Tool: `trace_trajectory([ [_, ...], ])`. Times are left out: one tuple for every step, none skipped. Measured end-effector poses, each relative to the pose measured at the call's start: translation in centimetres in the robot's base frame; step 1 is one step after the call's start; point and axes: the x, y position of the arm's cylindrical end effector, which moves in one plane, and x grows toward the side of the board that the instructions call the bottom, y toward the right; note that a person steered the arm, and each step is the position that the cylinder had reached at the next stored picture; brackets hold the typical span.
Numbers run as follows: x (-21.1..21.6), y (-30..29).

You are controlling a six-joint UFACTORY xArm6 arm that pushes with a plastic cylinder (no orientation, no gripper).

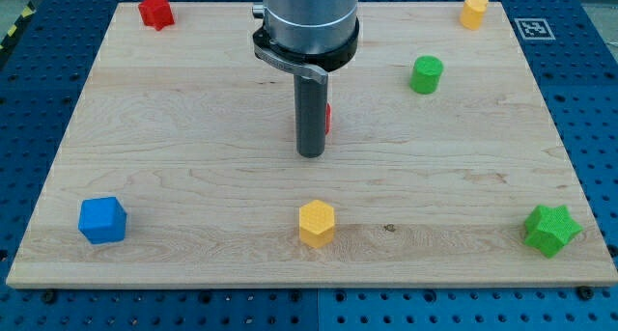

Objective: Push red circle to the center left

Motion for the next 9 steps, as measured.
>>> trace_trajectory([
  [0.0, 0.0],
  [0.0, 0.1],
  [-0.1, 0.2],
  [-0.3, 2.3],
  [-0.6, 5.2],
  [-3.3, 5.2],
  [-3.7, 4.0],
  [-3.7, 1.2],
  [-3.7, -3.6],
])
